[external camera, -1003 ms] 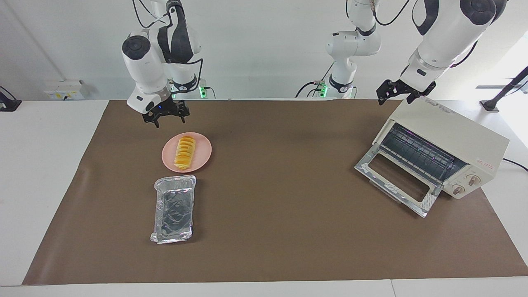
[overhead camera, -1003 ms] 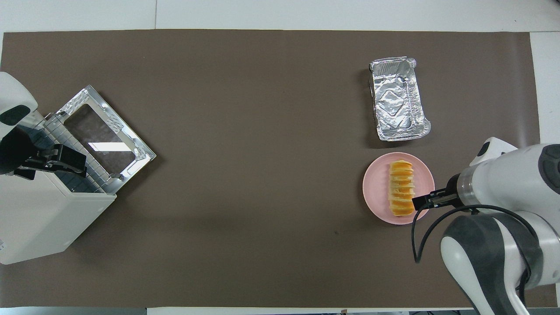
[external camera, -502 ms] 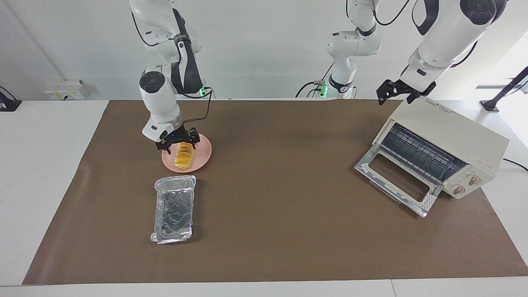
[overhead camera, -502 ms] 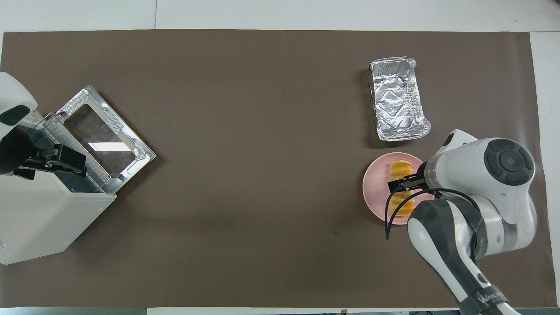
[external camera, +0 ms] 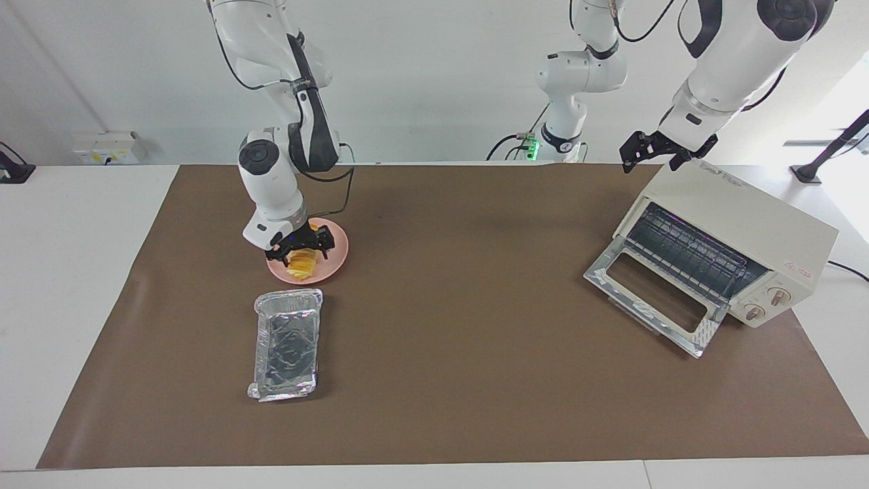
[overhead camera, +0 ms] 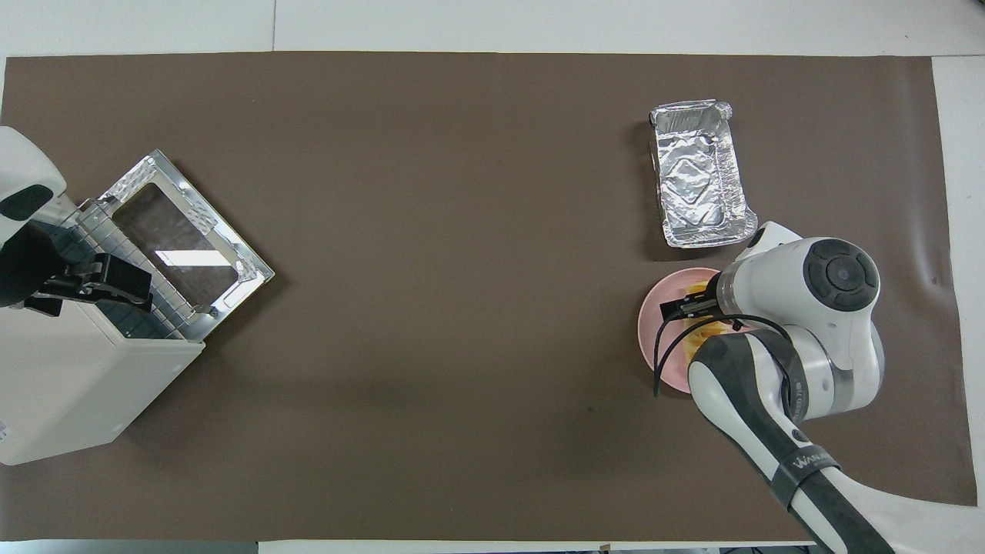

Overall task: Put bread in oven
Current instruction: 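Grasp the bread with the right gripper and lift it, then carry the bread with the right gripper over the foil tray, then lower the bread into the foil tray and open the right gripper, then grasp the foil tray rim with the right gripper, then slide the foil tray with the right gripper toward the table center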

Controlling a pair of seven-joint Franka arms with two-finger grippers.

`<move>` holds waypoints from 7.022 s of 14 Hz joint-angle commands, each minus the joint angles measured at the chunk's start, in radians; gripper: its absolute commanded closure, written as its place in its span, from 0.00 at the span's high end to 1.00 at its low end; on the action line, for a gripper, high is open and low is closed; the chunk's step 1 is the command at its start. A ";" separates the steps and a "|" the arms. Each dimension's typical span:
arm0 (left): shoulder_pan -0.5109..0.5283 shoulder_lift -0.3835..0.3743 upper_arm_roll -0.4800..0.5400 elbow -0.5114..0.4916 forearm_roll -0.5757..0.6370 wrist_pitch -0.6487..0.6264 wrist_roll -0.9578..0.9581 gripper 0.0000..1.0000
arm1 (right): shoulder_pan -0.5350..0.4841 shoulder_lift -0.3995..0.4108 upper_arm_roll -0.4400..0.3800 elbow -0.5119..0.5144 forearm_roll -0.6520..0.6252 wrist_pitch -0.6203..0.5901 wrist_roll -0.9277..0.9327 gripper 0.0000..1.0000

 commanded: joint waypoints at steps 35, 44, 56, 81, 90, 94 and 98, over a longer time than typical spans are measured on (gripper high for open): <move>0.009 -0.015 -0.005 -0.003 -0.006 -0.010 0.002 1.00 | -0.016 0.622 -0.008 1.153 -0.064 -0.548 -0.008 0.00; 0.009 -0.015 -0.005 -0.003 -0.004 -0.010 0.002 1.00 | -0.017 0.641 -0.012 0.987 -0.085 -0.287 -0.007 0.00; 0.009 -0.015 -0.005 -0.003 -0.006 -0.010 0.002 1.00 | -0.071 0.612 -0.012 1.072 -0.108 -0.466 -0.120 0.95; 0.009 -0.015 -0.005 -0.003 -0.006 -0.010 0.002 1.00 | -0.117 0.563 -0.011 0.838 -0.158 -0.167 -0.180 0.00; 0.009 -0.015 -0.005 -0.003 -0.004 -0.010 0.002 1.00 | -0.058 0.443 0.001 0.921 -0.053 -0.493 -0.159 0.00; 0.009 -0.015 -0.005 -0.003 -0.004 -0.010 0.002 1.00 | 0.059 0.365 0.001 0.950 -0.015 -0.627 0.063 0.00; 0.009 -0.015 -0.005 -0.003 -0.004 -0.010 0.002 1.00 | 0.238 0.342 0.003 0.937 0.020 -0.641 0.352 0.00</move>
